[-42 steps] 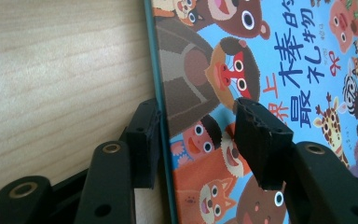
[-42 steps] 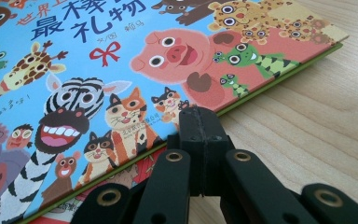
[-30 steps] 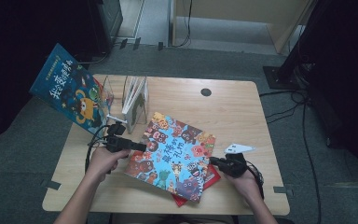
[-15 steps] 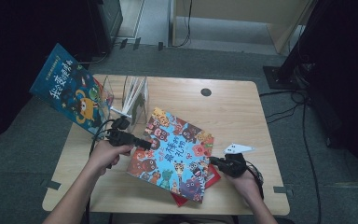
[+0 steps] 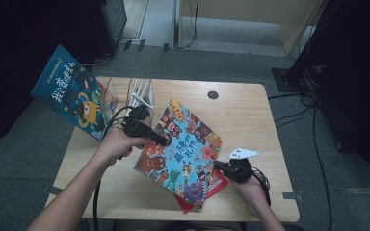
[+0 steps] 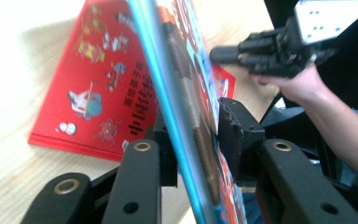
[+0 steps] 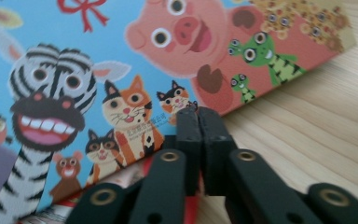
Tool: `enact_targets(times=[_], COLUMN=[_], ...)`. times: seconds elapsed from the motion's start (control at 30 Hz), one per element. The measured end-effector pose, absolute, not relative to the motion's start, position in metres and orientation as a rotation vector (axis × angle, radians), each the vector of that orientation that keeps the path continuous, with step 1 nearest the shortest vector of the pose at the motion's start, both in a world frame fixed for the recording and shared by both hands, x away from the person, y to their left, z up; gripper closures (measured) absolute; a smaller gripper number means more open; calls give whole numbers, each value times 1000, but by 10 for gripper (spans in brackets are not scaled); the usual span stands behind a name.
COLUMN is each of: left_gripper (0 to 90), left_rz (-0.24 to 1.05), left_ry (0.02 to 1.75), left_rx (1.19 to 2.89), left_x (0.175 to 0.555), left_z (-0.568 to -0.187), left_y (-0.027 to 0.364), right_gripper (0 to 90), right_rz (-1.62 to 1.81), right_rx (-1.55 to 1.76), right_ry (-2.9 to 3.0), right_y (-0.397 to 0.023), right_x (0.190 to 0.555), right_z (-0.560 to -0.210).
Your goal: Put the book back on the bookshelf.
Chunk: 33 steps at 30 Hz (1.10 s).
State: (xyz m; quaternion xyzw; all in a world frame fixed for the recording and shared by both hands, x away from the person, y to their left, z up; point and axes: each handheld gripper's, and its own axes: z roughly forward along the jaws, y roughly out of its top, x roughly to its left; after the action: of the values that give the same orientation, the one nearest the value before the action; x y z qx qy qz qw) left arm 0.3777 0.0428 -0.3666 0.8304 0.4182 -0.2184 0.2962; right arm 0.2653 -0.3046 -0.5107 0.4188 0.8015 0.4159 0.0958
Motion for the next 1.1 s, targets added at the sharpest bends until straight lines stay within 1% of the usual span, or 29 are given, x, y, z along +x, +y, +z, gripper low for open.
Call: enact_targets(times=[0.1,0.27,0.4,0.47,0.5,0.57,0.6,0.67,0.8,0.87,0.97,1.1], left_gripper=[736,739,730,738,750,755,760,775,796,807,818,818], left_rz=[-540,-493,-512,-527,-538,-514,-529,-551,-561,-538,-463,-417], left_ry=[1114,1131,1129,1112,1092,1070,1062,1066,1085,1096,1073,1051], left_rx=[2223,2269,2321,2320,2315,2337,2342,2369,2432,2465,2523,2572], left_x=[380,381,384,386,388,391,393,397,402,403,401,395], left_z=[-353,-343,-350,-350,-349,-345,-343,-339,-327,-318,-305,-296], left_y=[43,40,27,23,22,20,19,16,5,-1,-10,-16], right_gripper=[841,824,807,801,784,691,679,692,673,673,673,664], right_rz=[1240,1239,1260,1266,1267,1282,1281,1223,1211,1207,1217,1209], right_rx=[1168,1101,1099,1101,1097,1084,1062,1006,989,993,1004,1002], right_ry=[2403,2415,2420,2418,2418,2422,2428,2425,2444,2439,2427,2427], right_y=[-292,-278,-279,-280,-279,-279,-278,-274,-273,-275,-278,-280], right_x=[264,263,265,266,266,266,265,263,263,264,264,264], right_z=[-512,-512,-513,-513,-513,-514,-514,-513,-512,-510,-508,-508])
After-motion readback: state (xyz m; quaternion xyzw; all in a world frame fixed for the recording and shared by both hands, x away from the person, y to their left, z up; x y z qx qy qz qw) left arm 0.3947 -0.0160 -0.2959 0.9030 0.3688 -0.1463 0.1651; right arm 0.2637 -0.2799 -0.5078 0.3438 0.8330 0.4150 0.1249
